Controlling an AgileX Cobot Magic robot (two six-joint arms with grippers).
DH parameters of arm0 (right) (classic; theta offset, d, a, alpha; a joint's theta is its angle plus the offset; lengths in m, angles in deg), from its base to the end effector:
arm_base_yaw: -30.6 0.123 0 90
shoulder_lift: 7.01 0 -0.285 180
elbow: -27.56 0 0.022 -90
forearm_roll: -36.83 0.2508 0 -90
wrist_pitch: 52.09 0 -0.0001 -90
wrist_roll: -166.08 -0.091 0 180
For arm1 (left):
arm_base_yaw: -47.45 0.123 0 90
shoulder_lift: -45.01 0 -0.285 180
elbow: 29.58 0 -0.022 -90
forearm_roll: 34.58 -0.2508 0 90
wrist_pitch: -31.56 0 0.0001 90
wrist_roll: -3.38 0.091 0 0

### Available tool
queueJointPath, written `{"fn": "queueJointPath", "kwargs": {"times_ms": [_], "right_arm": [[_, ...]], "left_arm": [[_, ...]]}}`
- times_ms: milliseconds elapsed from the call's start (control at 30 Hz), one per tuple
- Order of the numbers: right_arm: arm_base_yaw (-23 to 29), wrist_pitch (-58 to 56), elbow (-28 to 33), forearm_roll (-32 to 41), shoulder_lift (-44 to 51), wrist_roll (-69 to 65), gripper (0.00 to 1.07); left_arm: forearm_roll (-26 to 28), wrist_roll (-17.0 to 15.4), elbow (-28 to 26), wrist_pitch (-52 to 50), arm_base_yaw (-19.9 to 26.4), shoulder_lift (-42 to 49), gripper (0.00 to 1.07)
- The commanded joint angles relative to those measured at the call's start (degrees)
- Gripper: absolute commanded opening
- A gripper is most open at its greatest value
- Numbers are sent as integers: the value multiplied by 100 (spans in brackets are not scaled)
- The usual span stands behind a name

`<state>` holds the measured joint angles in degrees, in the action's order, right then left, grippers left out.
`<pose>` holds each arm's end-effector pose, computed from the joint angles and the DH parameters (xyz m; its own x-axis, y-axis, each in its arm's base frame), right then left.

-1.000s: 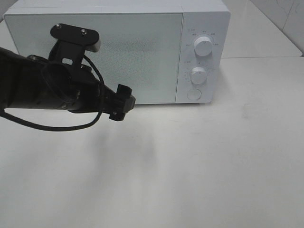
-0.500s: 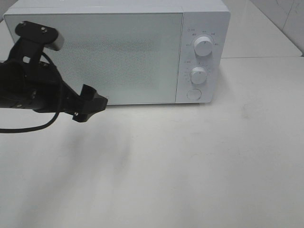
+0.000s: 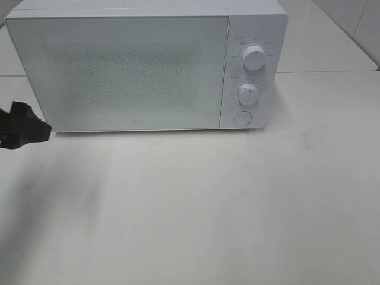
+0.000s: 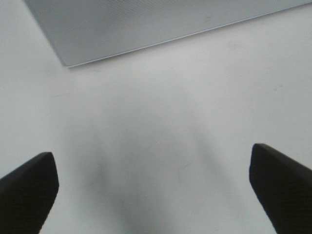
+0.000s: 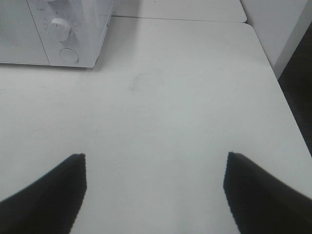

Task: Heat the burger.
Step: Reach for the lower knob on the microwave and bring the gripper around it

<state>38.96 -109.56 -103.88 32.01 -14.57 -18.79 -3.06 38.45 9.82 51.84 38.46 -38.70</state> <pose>-0.0024 -0.0069 0.2823 -0.3974 -0.0184 -0.9175 -0.0650 0.9978 0.0082 0.2420 -0.0550 0.2185 -0.7360 0.2060 -0.6448 0.3348 0.9387 -0.0824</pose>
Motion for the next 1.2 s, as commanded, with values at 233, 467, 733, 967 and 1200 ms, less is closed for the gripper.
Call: {"fn": "queueJointPath", "kwargs": {"times_ms": [233,467,733,967,1200], "right_arm": [[-34,46,6,-40,183,63,76],[-34,46,6,-40,183,63,76],[-34,46,6,-40,183,63,76],[-34,46,6,-40,183,63,76],[-34,46,6,-40,183,63,76]], "left_arm": [[-3335,-3443,-29,1621,11,1490,100],[-3151,-3443,46,2309,11,2510,100],[-2945,-3443,533,3025,11,4085,100],[-2928,-3409,699,3300,11,4905,100],[-2830,-3231,659,3873,11,5495,100]]}}
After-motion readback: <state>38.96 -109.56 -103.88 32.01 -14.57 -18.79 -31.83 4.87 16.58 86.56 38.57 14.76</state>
